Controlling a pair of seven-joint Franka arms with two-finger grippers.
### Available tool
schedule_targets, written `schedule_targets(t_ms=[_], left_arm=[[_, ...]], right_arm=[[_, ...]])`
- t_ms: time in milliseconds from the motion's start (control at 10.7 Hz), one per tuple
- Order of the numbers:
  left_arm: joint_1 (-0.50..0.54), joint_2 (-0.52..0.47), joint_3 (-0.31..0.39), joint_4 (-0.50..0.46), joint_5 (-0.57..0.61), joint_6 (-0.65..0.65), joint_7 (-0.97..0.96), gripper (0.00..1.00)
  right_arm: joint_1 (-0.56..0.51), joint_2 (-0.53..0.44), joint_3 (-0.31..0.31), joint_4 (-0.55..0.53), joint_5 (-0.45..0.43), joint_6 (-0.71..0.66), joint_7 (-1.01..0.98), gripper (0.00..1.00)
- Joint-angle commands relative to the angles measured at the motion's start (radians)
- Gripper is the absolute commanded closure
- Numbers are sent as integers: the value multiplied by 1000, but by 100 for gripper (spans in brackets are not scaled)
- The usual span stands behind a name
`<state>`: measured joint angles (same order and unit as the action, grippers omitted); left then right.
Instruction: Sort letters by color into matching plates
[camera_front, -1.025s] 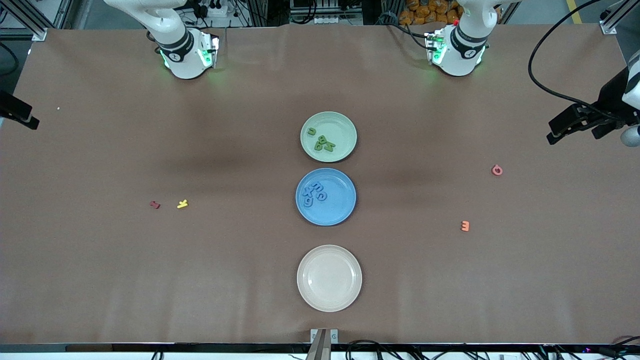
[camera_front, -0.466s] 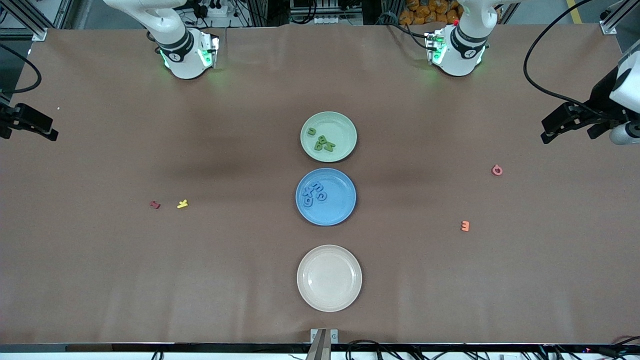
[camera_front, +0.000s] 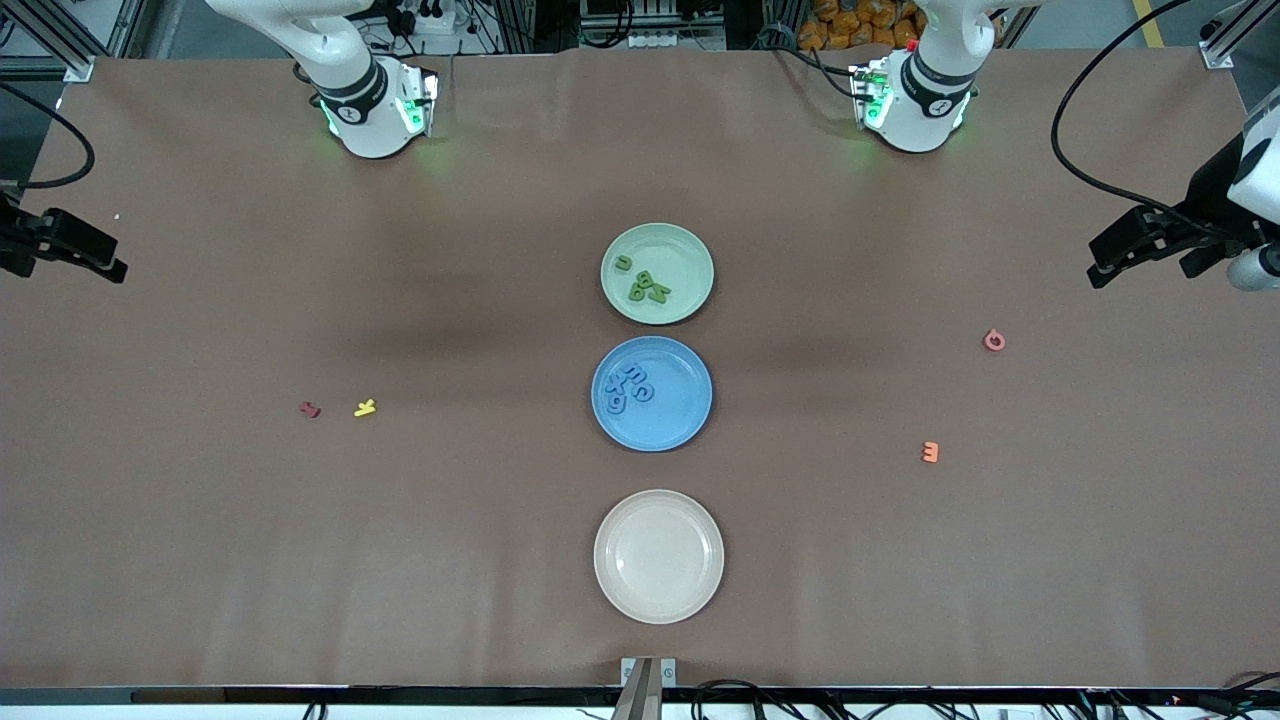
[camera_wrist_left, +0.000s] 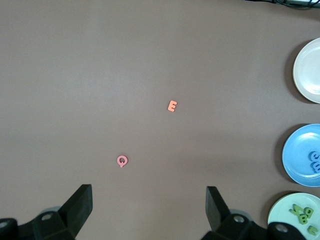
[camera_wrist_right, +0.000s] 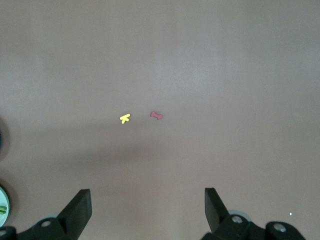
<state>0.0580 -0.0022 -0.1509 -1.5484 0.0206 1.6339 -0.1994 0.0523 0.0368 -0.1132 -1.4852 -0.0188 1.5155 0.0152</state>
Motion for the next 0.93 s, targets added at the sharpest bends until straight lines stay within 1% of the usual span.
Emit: schedule_targets(t_ms=[0,373,839], left_arm=[[-10,-4,-1,-7,1,1,8,0],[-18,8,-15,-7,12,1,37,0],[-18,8,-15,5,15,0,46,0]], right_arm=[[12,-12,-11,-4,-4,-6,26,0],[14,-9,-33,-4,-6,-2,28,0],[11,-9,-33,-4,-6,0,26,0]])
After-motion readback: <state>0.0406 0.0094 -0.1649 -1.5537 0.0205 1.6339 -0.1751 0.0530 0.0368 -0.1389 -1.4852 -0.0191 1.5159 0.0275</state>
